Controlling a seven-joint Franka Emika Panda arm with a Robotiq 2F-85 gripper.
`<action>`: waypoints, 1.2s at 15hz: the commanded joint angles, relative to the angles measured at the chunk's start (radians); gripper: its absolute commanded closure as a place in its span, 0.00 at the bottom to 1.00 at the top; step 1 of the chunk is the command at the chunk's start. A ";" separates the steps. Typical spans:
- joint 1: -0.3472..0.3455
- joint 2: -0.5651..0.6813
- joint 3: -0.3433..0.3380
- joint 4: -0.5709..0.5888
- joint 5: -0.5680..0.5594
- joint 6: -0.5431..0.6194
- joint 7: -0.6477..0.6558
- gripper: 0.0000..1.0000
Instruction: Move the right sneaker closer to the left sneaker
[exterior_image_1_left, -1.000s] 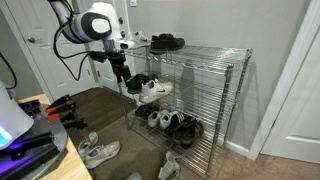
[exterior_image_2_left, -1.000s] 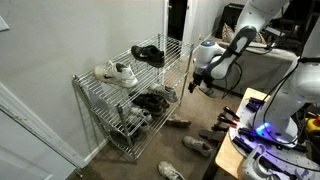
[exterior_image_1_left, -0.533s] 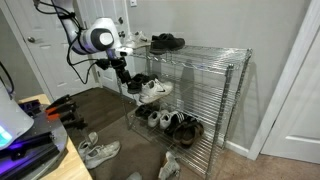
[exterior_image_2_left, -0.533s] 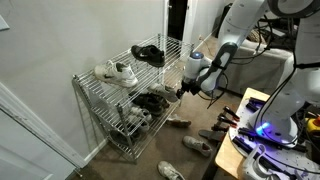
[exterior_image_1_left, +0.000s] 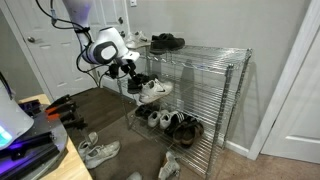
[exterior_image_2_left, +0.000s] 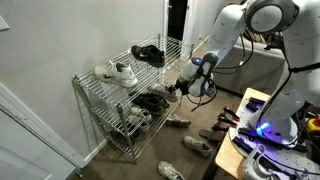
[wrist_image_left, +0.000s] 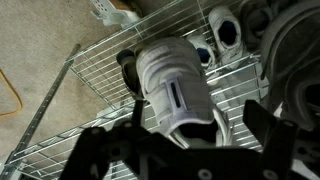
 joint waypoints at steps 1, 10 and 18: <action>0.026 0.038 -0.015 0.046 0.152 0.074 -0.078 0.00; 0.067 0.144 -0.097 0.218 0.282 -0.001 -0.179 0.00; 0.030 0.159 -0.113 0.295 0.169 -0.269 -0.154 0.00</action>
